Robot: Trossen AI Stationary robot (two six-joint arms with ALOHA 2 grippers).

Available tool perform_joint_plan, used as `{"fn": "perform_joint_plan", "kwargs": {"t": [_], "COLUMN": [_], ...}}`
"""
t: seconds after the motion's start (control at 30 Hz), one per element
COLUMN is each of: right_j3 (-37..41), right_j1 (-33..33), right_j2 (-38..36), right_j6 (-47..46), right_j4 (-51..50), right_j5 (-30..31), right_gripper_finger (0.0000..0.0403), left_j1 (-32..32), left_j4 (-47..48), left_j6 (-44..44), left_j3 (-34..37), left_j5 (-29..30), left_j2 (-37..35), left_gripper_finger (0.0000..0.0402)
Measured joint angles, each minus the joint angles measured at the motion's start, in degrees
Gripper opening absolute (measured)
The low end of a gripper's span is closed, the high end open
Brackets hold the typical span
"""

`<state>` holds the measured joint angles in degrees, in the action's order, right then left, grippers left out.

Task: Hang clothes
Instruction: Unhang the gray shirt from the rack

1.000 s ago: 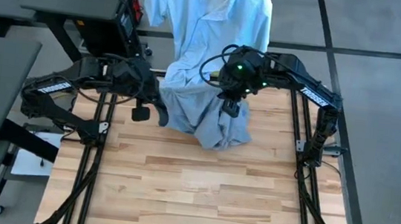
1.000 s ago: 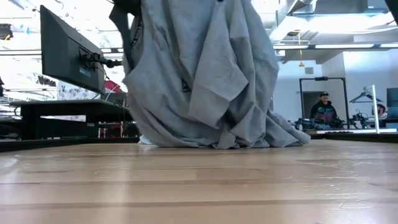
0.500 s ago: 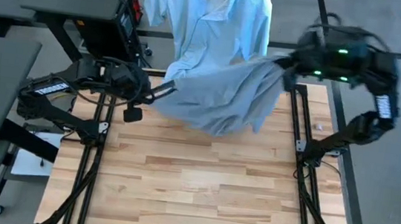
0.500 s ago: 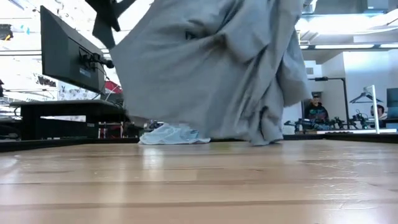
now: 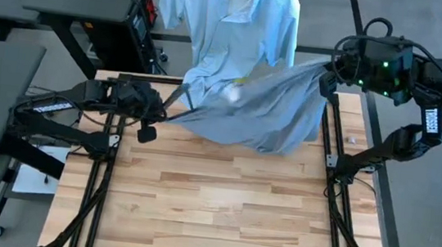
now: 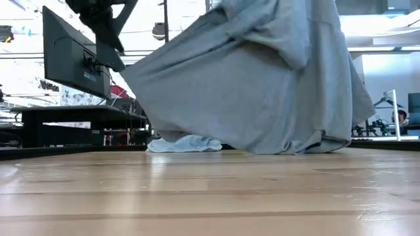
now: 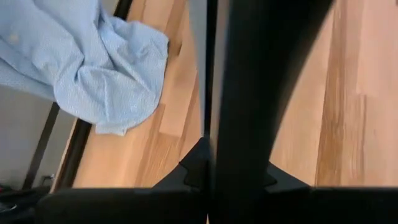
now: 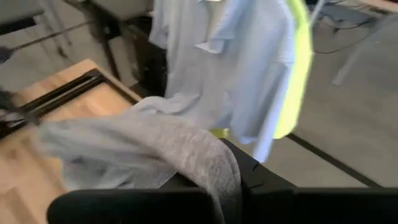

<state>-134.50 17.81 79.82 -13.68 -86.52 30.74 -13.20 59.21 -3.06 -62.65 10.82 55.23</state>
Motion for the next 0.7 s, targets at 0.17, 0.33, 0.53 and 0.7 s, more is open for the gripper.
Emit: {"fn": "perform_joint_plan", "kwargs": {"t": [0.17,0.33,0.53,0.7], "right_j3": [-0.2,2.5,14.6,27.3], "right_j1": [-0.5,-3.9,-5.9,-5.9], "right_j2": [1.2,6.6,11.6,9.6], "right_j6": [0.4,0.2,0.6,-0.8], "right_j4": [0.1,-0.3,-3.2,-3.4], "right_j5": [-7.2,-16.1,-17.0,-18.2], "right_gripper_finger": [0.0000,0.0000,0.0000,0.0000], "left_j1": [0.0,-0.1,-0.1,0.0], "left_j4": [-7.9,-26.6,-29.4,-2.6], "left_j6": [2.3,2.6,1.4,10.1], "left_j3": [3.4,-3.9,-14.0,-20.0], "left_j5": [0.3,0.9,-3.7,-4.7], "left_j2": [-4.0,-4.8,-4.8,-2.4], "left_gripper_finger": [0.0022,0.0022,0.0022,0.0022]}}
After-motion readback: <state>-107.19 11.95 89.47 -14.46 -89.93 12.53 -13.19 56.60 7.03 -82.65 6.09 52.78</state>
